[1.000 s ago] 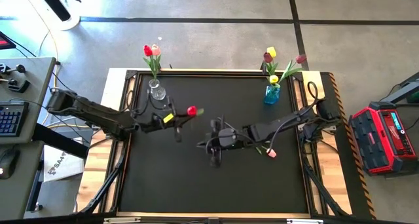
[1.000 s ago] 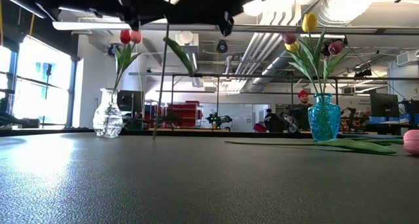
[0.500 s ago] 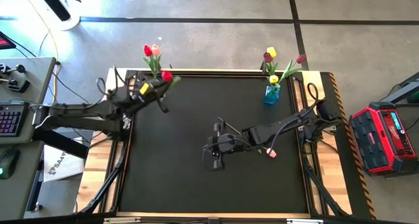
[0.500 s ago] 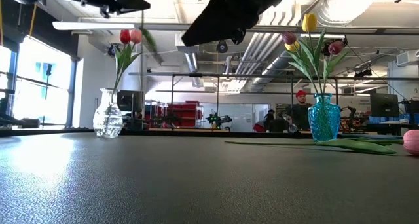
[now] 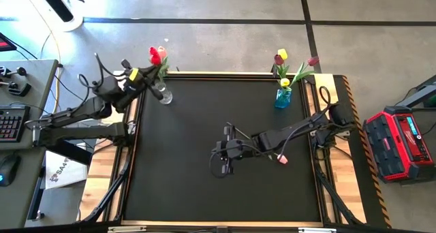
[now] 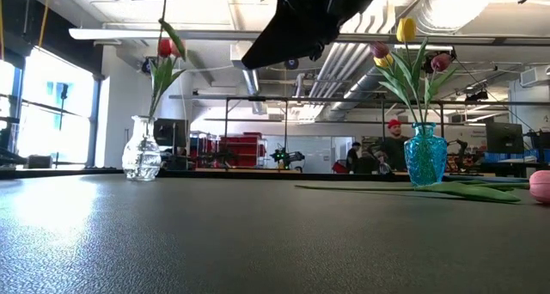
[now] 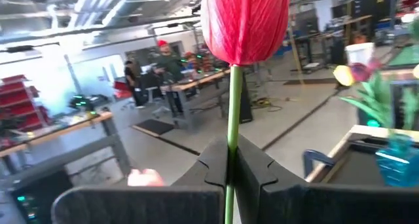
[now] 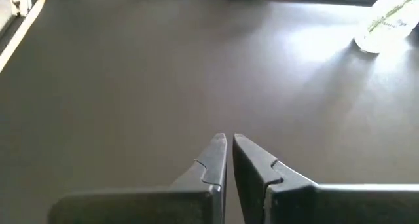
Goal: Sort flowers into vase by color
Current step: Put the red flower into the transparent vase
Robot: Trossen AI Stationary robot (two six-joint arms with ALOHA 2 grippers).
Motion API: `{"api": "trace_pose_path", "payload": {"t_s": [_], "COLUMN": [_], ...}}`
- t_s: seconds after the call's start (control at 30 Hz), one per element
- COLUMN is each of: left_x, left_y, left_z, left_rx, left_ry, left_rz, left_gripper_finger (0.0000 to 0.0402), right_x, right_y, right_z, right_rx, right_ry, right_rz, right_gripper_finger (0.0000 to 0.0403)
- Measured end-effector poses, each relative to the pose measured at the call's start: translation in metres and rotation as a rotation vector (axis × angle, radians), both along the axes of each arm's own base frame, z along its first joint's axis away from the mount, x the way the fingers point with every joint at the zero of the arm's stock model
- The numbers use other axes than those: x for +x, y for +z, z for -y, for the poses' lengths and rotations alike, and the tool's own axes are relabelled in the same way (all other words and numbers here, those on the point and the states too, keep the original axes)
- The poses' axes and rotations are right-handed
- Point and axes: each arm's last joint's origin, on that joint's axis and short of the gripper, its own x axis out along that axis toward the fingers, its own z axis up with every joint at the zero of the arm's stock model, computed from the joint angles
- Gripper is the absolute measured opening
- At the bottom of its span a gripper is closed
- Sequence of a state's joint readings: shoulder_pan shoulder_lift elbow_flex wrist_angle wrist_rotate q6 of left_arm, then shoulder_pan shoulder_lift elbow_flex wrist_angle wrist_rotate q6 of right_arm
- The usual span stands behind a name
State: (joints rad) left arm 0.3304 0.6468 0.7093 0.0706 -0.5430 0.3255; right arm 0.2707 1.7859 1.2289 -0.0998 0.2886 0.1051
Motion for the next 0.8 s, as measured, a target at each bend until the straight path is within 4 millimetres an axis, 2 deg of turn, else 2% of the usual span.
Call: {"api": "trace_pose_path", "payload": {"t_s": [0.2,0.53,0.8], "left_x": [-0.007,-0.014,-0.015], "left_y": [0.004,0.002,-0.020], "left_z": [-0.008,-0.024,-0.035], "left_rx": [0.027,-0.004,-0.104], "left_ry": [0.078,0.151,0.199], "left_rz": [-0.007,0.013,0.039], "left_gripper_finger": [0.0000,0.0000,0.0000], "right_x": [0.002,0.002,0.002], "right_y": [-0.010,-0.013,-0.013], "right_z": [0.000,0.007,0.007], "right_rx": [-0.025,-0.157,-0.158], "right_ry": [-0.027,-0.222,-0.224], "right_rz": [-0.031,-0.007,-0.006], "right_gripper_finger": [0.0014,0.0014,0.0014]}}
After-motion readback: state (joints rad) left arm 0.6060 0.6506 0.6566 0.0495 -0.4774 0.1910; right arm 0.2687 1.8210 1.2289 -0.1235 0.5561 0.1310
